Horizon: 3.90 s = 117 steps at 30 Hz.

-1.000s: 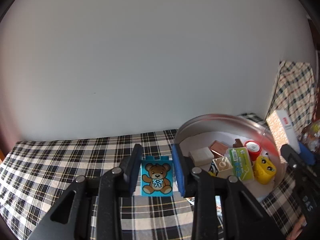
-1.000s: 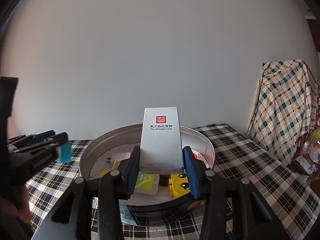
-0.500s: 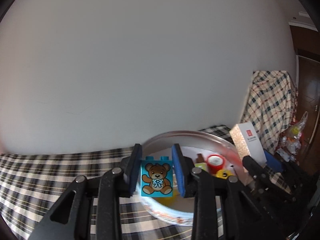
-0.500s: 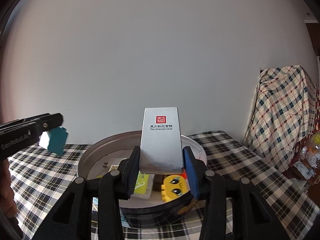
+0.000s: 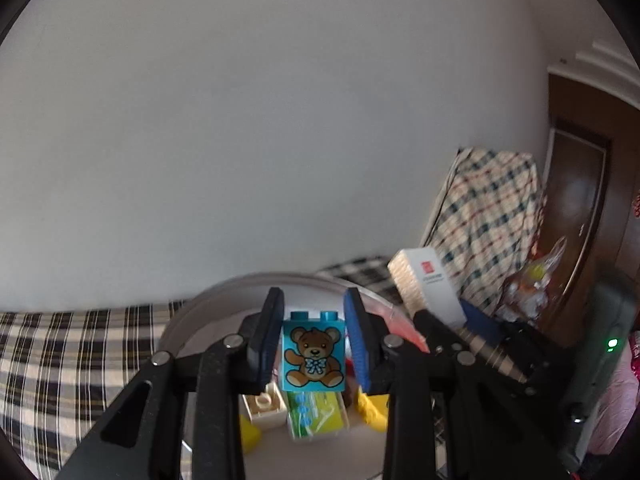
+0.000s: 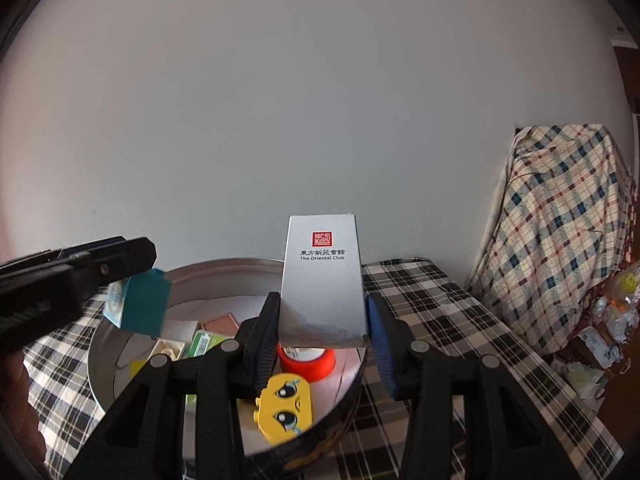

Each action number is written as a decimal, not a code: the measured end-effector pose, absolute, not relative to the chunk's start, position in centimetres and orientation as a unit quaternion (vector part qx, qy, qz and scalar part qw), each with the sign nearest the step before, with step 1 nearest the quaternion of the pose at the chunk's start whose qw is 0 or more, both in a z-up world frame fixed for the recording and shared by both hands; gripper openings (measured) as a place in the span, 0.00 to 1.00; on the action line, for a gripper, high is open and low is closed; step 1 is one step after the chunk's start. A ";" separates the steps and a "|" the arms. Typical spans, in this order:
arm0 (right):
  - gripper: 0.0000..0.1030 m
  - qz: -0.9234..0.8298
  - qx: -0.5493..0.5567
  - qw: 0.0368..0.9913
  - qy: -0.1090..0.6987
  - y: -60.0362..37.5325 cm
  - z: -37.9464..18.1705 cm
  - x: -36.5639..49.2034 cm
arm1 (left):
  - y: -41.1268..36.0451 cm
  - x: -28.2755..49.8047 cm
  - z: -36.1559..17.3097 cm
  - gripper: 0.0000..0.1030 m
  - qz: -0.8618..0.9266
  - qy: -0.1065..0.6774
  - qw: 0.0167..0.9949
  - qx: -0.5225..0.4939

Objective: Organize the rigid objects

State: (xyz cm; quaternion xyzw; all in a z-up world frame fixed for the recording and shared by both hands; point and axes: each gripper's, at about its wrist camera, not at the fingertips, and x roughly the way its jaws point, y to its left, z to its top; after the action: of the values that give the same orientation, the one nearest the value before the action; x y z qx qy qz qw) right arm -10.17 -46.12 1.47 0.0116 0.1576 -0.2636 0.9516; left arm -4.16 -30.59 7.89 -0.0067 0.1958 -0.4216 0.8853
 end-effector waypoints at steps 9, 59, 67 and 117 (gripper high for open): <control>0.44 -0.239 0.002 0.957 0.165 -46.5 2.2 -7.0 | -31.6 -2.4 8.9 0.29 -0.391 0.190 0.901 0.008; 0.83 -0.200 0.062 0.918 0.336 -48.3 1.1 -2.0 | -32.6 -0.2 5.6 1.00 -0.235 0.297 0.922 0.084; 0.83 -0.221 0.094 0.927 0.288 -47.1 0.2 -4.6 | -30.3 -1.6 4.9 1.00 -0.215 0.286 0.932 0.062; 0.85 -0.264 -0.028 0.963 0.033 -35.6 0.2 -15.0 | -24.9 -10.8 1.8 1.00 -0.211 0.153 0.964 0.061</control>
State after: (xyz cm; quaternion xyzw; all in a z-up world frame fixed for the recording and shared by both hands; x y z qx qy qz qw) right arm -14.99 -35.64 0.23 -0.0279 0.0331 -0.2645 0.9634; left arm -10.83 -24.92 1.78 0.0610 0.1528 -0.2105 0.9636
